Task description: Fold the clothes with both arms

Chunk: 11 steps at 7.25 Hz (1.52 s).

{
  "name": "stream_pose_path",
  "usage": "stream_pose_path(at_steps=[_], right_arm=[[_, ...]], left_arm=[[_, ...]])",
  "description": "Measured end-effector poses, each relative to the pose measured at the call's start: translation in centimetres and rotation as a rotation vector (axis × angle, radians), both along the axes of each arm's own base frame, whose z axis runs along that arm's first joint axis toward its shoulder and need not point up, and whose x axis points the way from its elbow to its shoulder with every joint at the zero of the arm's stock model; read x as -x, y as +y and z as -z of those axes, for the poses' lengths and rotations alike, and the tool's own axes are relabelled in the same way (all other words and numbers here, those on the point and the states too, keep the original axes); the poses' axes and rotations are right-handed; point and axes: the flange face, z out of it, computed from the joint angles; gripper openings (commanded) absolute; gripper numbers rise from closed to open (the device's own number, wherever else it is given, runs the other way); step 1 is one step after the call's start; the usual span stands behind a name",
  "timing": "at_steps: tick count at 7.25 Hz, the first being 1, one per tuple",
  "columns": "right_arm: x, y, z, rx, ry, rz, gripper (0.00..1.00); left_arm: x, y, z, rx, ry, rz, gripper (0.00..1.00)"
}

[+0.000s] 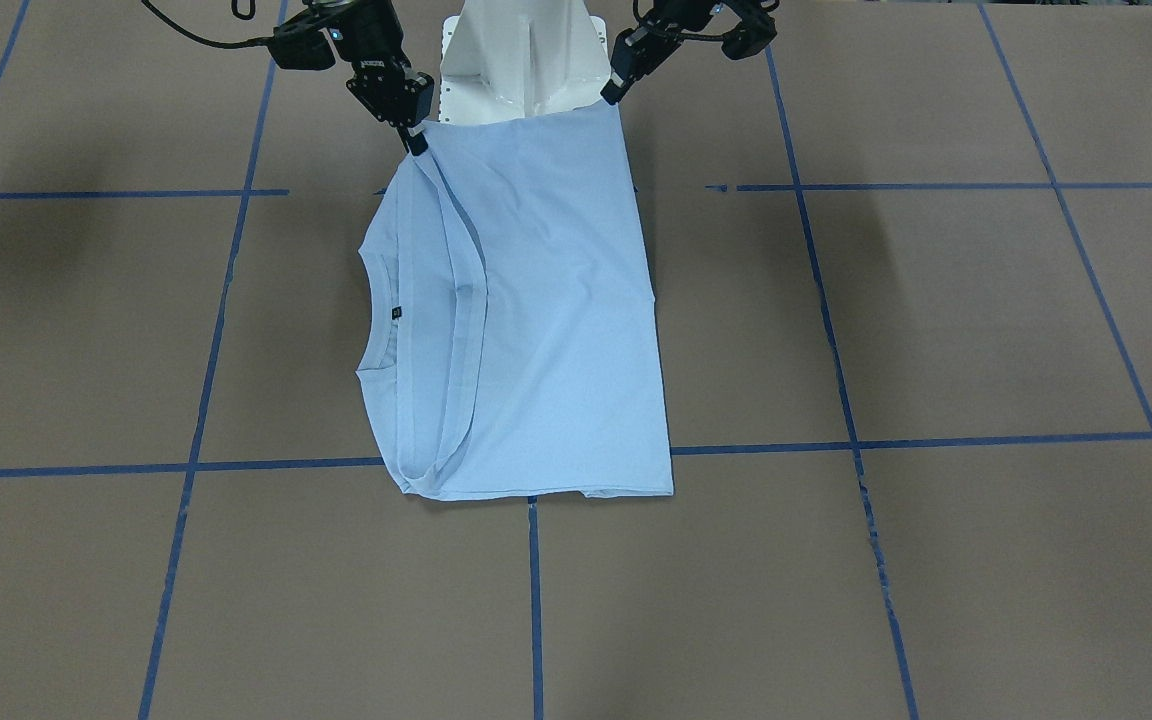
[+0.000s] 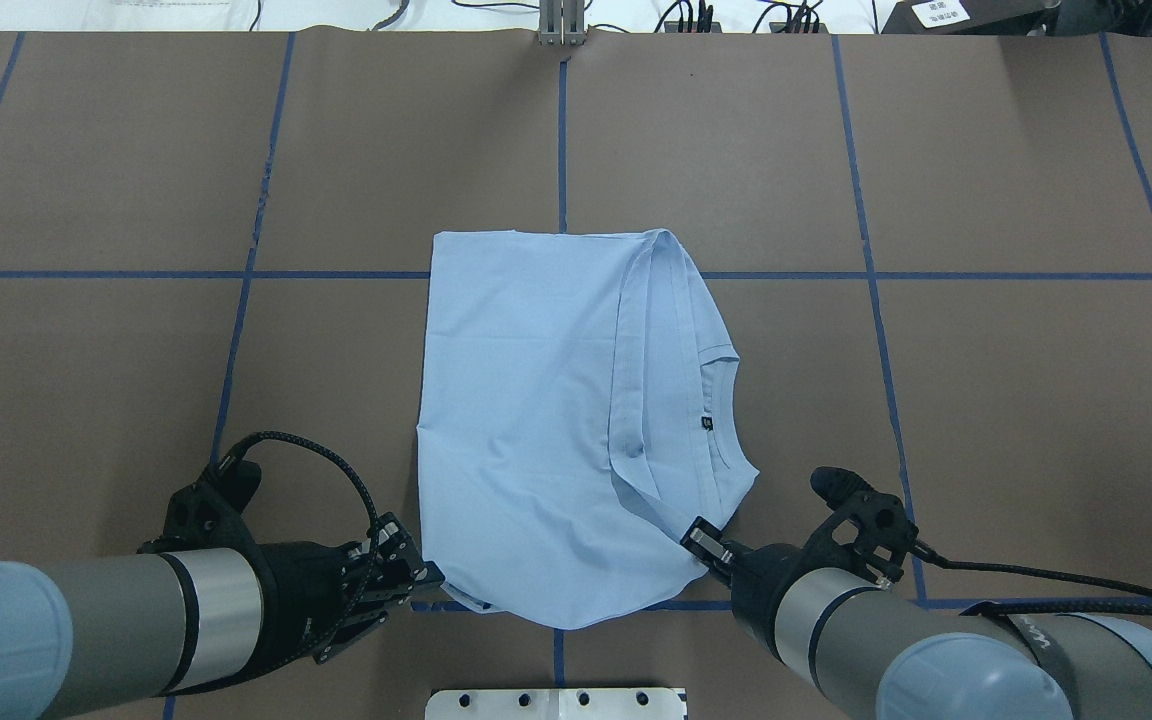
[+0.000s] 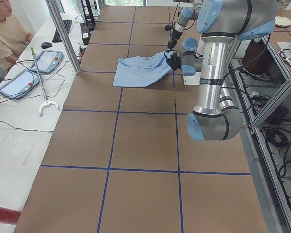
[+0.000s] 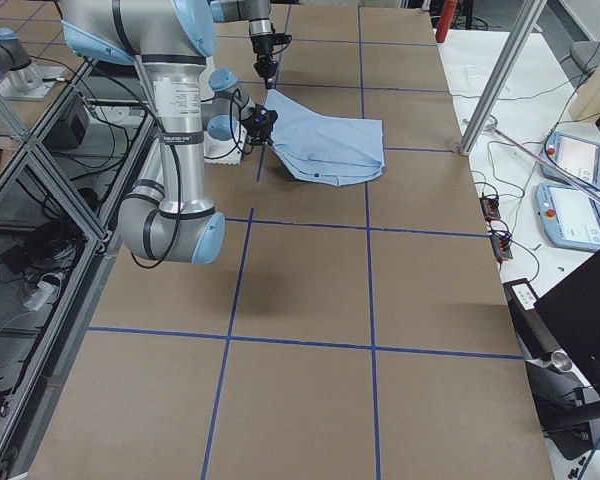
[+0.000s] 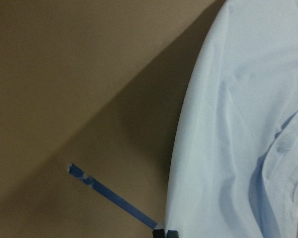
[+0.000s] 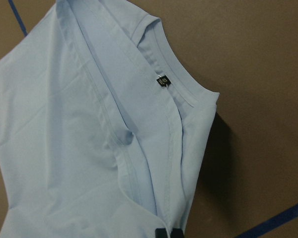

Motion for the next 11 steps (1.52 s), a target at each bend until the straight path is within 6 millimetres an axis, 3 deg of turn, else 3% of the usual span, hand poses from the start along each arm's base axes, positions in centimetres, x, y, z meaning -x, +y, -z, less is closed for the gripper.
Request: stream_pose_path(at_steps=[1,3,4,6,9,10,11], right_arm=[[-0.5,-2.3,1.2,0.000,-0.017,-0.046,0.00],[-0.4,-10.2,3.3,0.030,0.023,-0.112,0.00],[-0.9,-14.4,3.5,0.042,0.053,-0.122,0.00],[-1.1,-20.4,2.7,0.059,0.110,-0.150,0.00],[1.6,-26.8,2.4,0.099,0.168,-0.186,0.00],[2.7,-28.8,2.5,0.107,0.173,-0.189,0.38],[3.8,-32.0,1.0,0.100,0.171,-0.179,0.99]], left_arm=[[1.1,-2.9,0.6,-0.056,-0.011,0.054,0.00],[2.0,-10.3,1.9,-0.189,-0.090,0.168,0.00],[2.1,-14.1,2.2,-0.228,-0.132,0.211,0.00],[1.0,-21.0,1.9,-0.283,-0.219,0.253,0.00],[-1.2,-27.0,-0.7,-0.341,-0.304,0.269,0.00],[-2.0,-28.4,-2.0,-0.365,-0.320,0.270,0.00],[-2.6,-30.1,-3.5,-0.405,-0.350,0.267,0.50]])
